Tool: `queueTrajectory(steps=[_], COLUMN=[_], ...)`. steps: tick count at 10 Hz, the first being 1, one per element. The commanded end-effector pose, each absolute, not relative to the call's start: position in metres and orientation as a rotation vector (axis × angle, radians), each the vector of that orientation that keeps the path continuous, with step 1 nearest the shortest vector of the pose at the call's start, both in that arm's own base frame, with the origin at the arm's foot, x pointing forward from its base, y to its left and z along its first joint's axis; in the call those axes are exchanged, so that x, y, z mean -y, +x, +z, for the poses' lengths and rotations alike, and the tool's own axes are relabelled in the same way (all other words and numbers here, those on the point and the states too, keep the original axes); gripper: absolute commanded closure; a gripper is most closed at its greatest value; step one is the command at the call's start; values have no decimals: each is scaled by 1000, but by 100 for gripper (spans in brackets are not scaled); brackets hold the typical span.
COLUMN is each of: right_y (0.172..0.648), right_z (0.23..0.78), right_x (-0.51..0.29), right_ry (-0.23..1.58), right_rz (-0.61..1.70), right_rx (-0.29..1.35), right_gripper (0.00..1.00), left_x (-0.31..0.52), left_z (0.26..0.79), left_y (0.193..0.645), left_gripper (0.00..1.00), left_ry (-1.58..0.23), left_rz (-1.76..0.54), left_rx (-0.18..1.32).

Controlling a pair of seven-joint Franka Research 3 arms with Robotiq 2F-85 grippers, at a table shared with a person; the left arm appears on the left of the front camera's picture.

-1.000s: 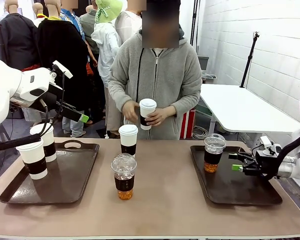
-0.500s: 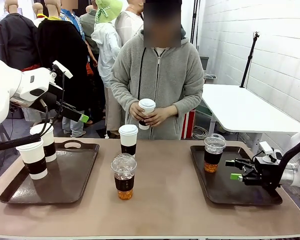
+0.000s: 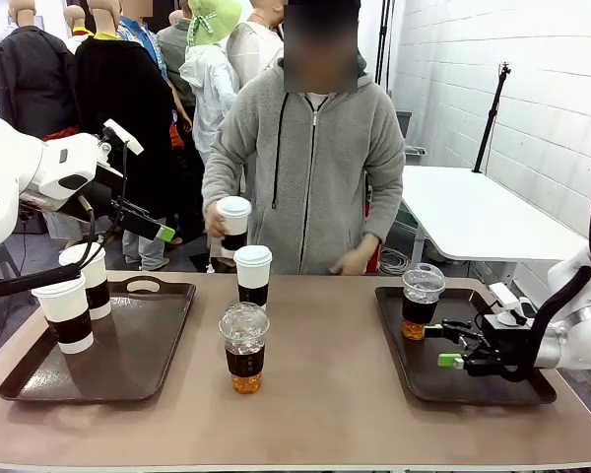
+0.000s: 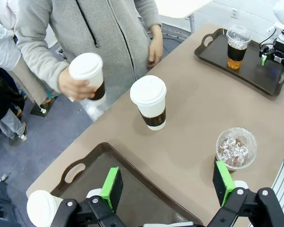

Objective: Distribute the coffee onto the tray.
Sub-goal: Pick up another iced Americano from the middle of the table and place it on the right Handle tray.

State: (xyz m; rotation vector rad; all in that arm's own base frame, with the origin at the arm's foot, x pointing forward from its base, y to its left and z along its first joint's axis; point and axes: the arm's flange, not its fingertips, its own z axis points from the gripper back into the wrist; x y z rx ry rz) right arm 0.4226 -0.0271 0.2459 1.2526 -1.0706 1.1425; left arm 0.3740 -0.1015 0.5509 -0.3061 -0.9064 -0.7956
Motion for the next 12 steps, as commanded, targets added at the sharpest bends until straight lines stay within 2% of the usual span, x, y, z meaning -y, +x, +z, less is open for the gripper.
queueTrajectory(steps=[1,7,11,12], right_y=[416,416,418,424], right_z=[249,245,243,240], right_x=[5,-71,-78,-79], right_ry=[1251,1130,1105,1131], right_rz=[1179,1151,1148,1157], right_rx=[1030,974,1060,998], right_gripper=[0,0,0,0], left_x=[100,100,100,100], left_z=[551,551,551,551], left_y=[375,375,375,375], left_gripper=[0,0,0,0], left_ry=[-305,-305,-305,-305], left_rz=[-791,-791,-791,-791], left_rx=[905,905,905,905])
